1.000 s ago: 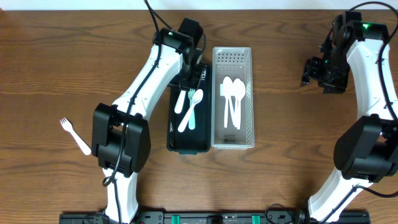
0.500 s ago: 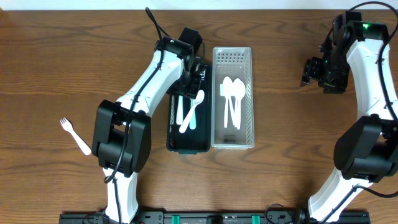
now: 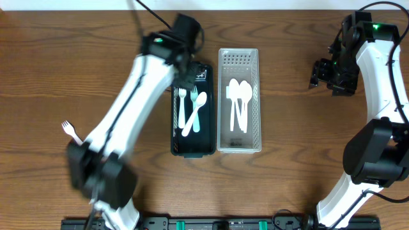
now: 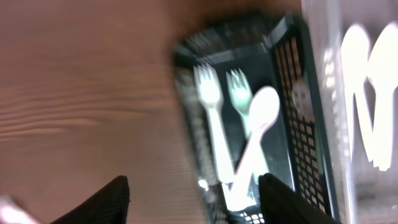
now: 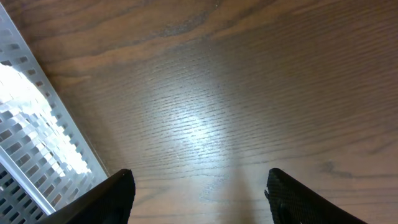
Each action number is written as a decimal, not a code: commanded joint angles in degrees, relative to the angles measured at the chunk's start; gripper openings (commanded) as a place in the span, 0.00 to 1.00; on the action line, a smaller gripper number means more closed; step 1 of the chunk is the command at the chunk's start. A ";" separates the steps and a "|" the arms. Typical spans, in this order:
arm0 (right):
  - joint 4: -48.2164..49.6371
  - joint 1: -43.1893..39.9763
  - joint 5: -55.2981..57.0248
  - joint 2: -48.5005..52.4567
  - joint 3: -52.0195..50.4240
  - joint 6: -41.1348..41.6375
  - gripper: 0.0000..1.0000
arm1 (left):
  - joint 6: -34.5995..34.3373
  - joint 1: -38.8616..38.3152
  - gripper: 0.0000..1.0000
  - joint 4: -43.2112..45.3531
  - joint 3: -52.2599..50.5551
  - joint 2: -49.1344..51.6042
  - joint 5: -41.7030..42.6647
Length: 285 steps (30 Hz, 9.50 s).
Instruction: Pack container
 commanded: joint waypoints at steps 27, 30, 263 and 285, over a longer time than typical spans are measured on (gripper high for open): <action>-0.15 0.11 -0.46 0.28 0.00 -0.81 0.72 | -3.82 55.87 0.68 14.78 -28.74 -8.31 4.20; -0.57 0.11 -0.44 0.28 0.00 -0.81 0.72 | -4.22 55.91 0.71 18.49 -31.06 -6.51 4.20; 40.30 17.00 16.74 -82.49 -71.23 4.37 0.99 | -1.03 20.96 0.98 16.70 -61.05 -80.89 -1.95; 30.12 16.70 16.74 -82.84 -71.67 4.37 0.99 | -1.03 20.63 0.98 16.33 -61.05 -80.76 -1.92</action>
